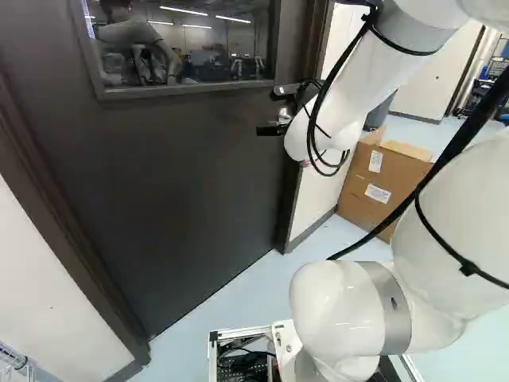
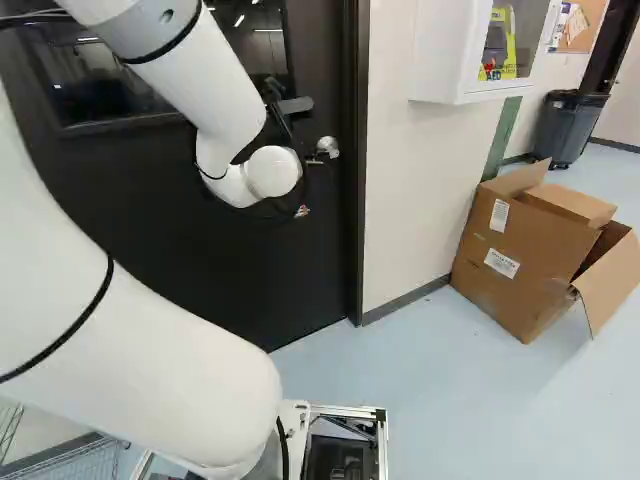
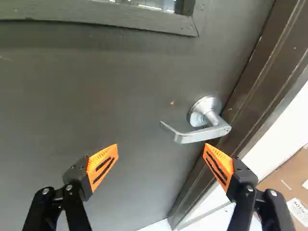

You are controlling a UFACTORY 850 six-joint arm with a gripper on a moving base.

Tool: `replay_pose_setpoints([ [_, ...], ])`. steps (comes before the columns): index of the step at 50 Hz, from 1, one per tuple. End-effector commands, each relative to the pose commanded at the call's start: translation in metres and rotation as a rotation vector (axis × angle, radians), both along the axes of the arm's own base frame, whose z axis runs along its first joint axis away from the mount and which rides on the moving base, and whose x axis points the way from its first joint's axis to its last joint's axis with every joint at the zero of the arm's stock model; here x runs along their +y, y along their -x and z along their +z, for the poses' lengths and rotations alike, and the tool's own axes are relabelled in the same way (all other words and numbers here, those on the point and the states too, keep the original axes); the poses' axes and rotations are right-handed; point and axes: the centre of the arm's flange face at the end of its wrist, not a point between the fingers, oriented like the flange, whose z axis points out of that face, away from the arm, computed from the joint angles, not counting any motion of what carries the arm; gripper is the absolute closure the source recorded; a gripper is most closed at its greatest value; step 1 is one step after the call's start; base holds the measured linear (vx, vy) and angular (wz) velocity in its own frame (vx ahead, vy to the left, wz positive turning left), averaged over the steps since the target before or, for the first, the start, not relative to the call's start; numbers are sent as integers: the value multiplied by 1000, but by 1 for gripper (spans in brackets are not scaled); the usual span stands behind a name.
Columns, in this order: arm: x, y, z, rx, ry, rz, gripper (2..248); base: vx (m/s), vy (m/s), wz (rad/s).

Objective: Open the door and move inside

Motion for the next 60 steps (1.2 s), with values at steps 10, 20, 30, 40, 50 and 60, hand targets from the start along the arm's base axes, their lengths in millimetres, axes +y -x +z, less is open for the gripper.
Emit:
replay_pose_setpoints([
  [10, 0, -3, 11, -23, 3, 1, 3, 0, 0, 0],
  [20, -1, -19, 23, -42, 6, 5, 3, 0, 0, 0],
  [30, -2, -39, 30, -52, 7, 9, 3, 0, 0, 0],
  [40, -3, -60, 30, -47, 6, 13, 3, 0, 0, 0],
  [50, -3, -72, 21, -27, 4, 15, 3, 0, 0, 0],
  [60, -3, -74, 11, -5, 1, 15, 3, 0, 0, 0],
])
